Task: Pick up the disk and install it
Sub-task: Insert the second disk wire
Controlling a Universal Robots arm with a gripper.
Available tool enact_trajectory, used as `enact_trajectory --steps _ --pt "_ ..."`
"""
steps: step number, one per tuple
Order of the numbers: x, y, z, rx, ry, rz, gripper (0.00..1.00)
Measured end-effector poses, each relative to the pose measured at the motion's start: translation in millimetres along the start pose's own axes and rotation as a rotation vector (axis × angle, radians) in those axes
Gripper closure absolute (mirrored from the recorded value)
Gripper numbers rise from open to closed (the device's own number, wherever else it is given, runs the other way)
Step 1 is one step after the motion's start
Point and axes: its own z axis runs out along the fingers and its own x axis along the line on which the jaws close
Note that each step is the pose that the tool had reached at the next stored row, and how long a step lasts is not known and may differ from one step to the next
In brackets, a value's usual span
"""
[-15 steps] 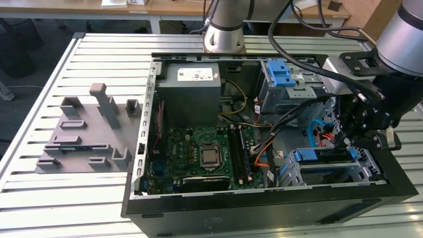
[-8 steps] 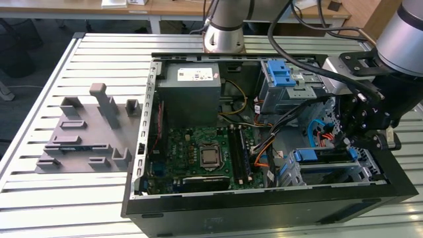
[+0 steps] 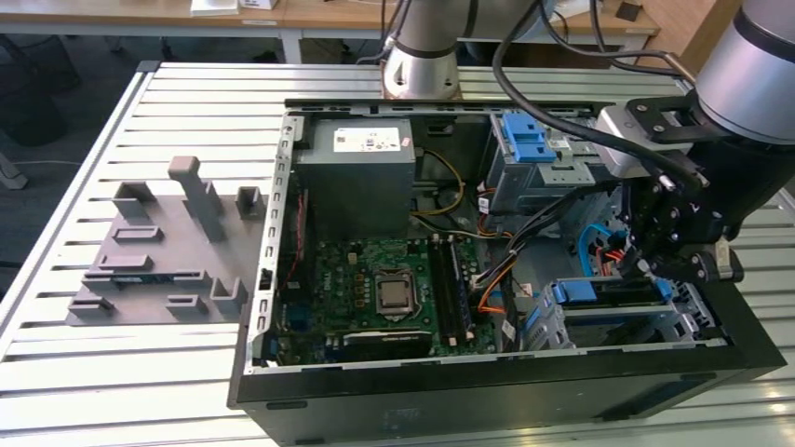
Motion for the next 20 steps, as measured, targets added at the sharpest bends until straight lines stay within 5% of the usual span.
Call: enact_trajectory --steps 11,20 --pt "-0.2 9.7 -1.6 0.0 -0.0005 0.0 0.89" --pt "0.2 8.9 -16.0 -0.0075 -0.0059 0.0 0.89"
